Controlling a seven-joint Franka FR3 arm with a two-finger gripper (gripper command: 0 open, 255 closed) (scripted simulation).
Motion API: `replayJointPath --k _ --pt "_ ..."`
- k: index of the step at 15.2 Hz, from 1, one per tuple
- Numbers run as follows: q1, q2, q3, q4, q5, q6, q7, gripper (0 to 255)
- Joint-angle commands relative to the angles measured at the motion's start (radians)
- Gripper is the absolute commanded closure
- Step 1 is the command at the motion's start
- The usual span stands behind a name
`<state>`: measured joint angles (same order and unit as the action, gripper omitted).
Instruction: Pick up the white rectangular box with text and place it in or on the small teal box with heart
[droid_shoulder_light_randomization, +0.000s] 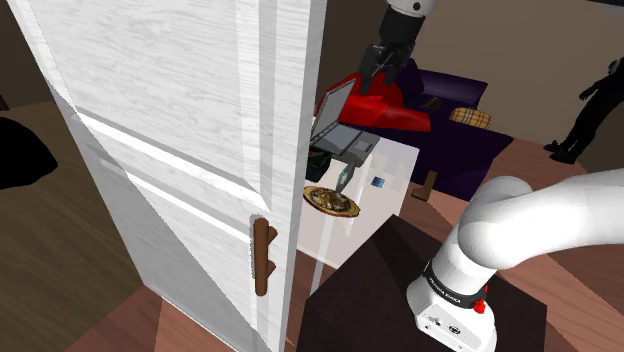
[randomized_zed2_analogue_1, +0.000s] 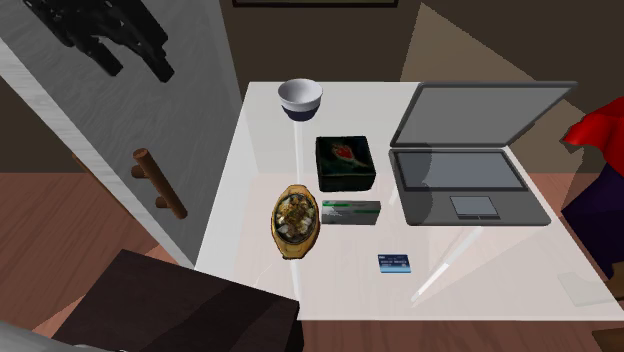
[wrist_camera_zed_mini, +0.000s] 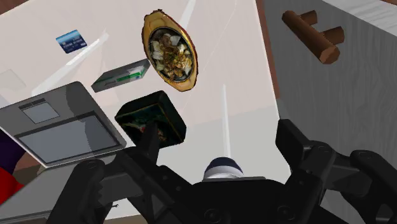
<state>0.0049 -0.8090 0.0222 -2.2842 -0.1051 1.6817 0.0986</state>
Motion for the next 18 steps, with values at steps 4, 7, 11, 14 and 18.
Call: replayJointPath --k 4,7,11,14,18 --pt "-0.032 0.070 -0.012 -0.024 0.001 0.081 0.056 0" --pt "-0.064 0.147 -0.024 -0.040 0.003 0.159 0.110 0" --pt "-0.103 0.259 -0.043 -0.048 0.006 0.259 0.179 0" --pt "-0.130 0.347 -0.059 -0.046 0.011 0.330 0.229 0" --pt "-0.163 0.469 -0.083 -0.031 0.022 0.419 0.291 0"
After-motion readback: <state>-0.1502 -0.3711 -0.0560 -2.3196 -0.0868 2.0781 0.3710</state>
